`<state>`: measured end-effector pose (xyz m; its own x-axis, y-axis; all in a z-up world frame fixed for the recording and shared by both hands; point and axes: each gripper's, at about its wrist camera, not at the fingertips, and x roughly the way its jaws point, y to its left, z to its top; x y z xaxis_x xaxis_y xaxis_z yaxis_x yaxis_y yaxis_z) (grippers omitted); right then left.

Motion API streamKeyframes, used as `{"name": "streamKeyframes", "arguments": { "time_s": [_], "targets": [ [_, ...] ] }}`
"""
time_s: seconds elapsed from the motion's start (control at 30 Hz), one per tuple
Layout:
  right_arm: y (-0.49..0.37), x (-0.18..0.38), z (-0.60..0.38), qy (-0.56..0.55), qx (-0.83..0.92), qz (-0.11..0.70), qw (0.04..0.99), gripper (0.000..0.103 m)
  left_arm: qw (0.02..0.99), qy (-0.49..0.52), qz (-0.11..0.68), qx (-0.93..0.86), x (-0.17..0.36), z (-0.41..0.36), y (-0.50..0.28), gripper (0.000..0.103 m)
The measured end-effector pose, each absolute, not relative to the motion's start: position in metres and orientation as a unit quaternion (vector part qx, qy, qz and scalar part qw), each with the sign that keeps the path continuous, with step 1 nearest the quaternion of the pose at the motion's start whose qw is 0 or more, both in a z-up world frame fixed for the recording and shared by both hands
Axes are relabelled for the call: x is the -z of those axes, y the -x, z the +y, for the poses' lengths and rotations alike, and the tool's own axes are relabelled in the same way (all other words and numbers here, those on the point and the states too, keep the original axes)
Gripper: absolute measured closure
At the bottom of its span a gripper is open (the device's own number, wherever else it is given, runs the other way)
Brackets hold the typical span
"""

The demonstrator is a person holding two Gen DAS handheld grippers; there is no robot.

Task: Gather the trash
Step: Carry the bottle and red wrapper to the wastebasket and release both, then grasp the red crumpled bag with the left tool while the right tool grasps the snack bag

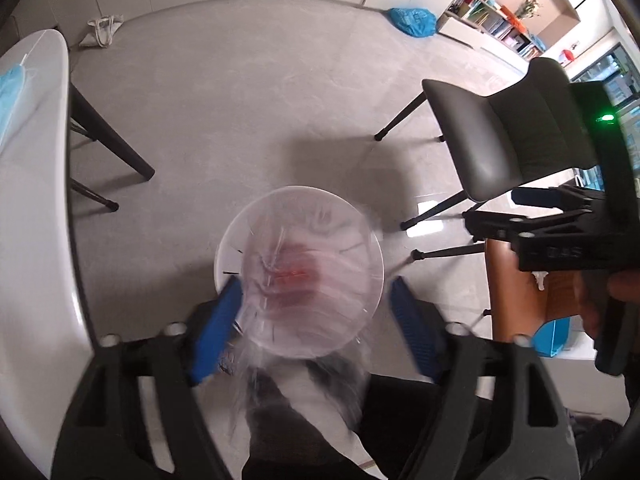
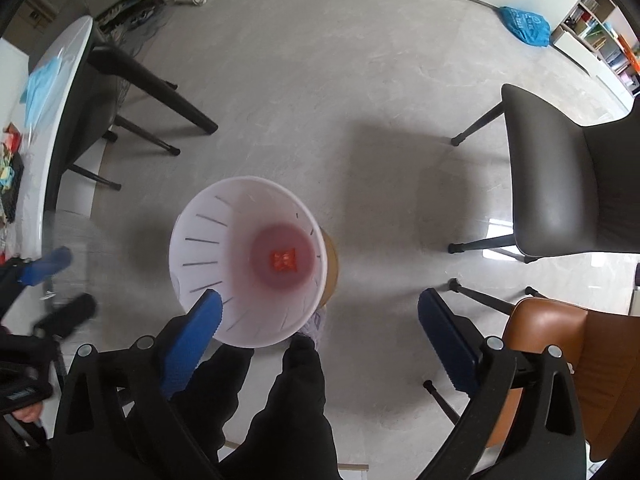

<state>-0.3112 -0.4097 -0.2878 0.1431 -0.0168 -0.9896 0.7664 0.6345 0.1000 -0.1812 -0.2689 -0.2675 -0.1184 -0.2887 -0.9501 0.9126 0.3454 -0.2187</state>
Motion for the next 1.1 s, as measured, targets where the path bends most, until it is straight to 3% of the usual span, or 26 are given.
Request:
{"name": "streamKeyframes", "arguments": {
  "time_s": [0.2, 0.47, 0.67, 1.1],
  "targets": [
    [0.315, 0.271, -0.408, -0.317, 0.275, 0.572, 0.704, 0.005, 0.63, -0.276, 0.541, 0.484, 0.246, -0.264, 0.181, 0.016],
    [0.296, 0.212, -0.39, -0.271, 0.264, 0.533, 0.757, 0.003, 0.714, -0.23, 0.509, 0.423, 0.178, -0.218, 0.148, 0.008],
    [0.278, 0.183, -0.373, -0.239, 0.249, 0.513, 0.786, 0.002, 0.757, -0.206, 0.482, 0.39, 0.134, -0.184, 0.125, 0.008],
    [0.221, 0.159, -0.331, -0.187, 0.203, 0.506, 0.818, 0.002, 0.797, -0.147, 0.48, 0.336, 0.122, -0.134, 0.09, 0.008]
  ]
}}
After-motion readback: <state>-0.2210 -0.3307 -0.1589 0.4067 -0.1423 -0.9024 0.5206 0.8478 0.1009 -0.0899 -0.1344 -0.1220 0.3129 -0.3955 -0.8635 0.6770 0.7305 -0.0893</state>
